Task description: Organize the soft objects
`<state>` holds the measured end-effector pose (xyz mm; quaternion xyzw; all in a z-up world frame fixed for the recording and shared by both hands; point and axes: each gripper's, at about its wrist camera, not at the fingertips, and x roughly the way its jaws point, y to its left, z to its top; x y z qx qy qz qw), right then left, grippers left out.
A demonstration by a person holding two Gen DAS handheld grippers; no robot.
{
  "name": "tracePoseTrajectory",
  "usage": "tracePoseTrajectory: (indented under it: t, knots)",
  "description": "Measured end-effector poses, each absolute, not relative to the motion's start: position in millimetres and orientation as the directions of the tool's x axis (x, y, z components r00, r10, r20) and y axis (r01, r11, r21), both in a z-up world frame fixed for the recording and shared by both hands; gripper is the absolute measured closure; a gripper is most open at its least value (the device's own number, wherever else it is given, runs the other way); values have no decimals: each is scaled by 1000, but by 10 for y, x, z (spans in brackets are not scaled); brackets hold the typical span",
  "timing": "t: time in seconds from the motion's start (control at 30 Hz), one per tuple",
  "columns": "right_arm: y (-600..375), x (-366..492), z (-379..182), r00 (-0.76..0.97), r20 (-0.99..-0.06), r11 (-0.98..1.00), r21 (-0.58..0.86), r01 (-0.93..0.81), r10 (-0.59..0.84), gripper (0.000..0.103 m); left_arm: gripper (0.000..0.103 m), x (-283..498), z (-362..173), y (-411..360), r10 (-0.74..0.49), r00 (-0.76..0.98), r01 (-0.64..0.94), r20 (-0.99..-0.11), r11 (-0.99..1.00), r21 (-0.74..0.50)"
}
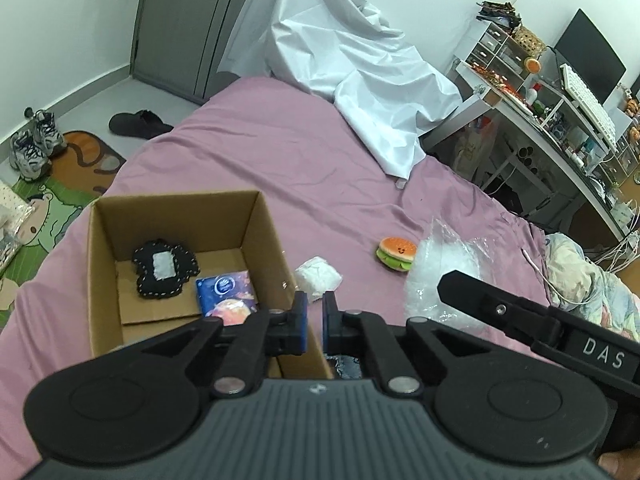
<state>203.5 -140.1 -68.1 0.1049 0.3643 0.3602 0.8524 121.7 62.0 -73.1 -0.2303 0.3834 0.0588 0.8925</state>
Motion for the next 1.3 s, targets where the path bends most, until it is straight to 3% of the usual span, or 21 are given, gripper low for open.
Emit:
tracePoseTrajectory:
  t: [0.27, 0.33, 0.5, 0.63, 0.87, 1.3]
  knots:
    - [-1465, 2056, -754, 487, -557, 737, 446, -508, 673, 63, 89, 1367, -817, 571, -125, 676, -234, -726, 898, -373]
    - [-1454, 2051, -751, 477, -554, 727, 447, -521, 682, 63, 82, 1369, -854, 585, -122, 672, -247, -731, 893, -376]
    - [-1348, 2058, -765, 441, -549, 698, 462, -547, 710, 62, 51, 1283, -855, 749, -62, 684, -316, -727, 873, -372]
    - [-1197, 2021, -797, 387, -546, 656, 478, -584, 743, 62, 40, 1201, -800, 908, 10, 691, -366, -723, 867, -338]
    - [-1106, 1981, -824, 306, -536, 593, 522, -612, 787, 52, 25, 1172, -733, 1086, 88, 689, -427, -719, 851, -305]
    - [-1460, 2058, -1021, 374, -584, 684, 508, -523, 720, 48, 21, 1320, -768, 783, 42, 684, -348, -728, 896, -275]
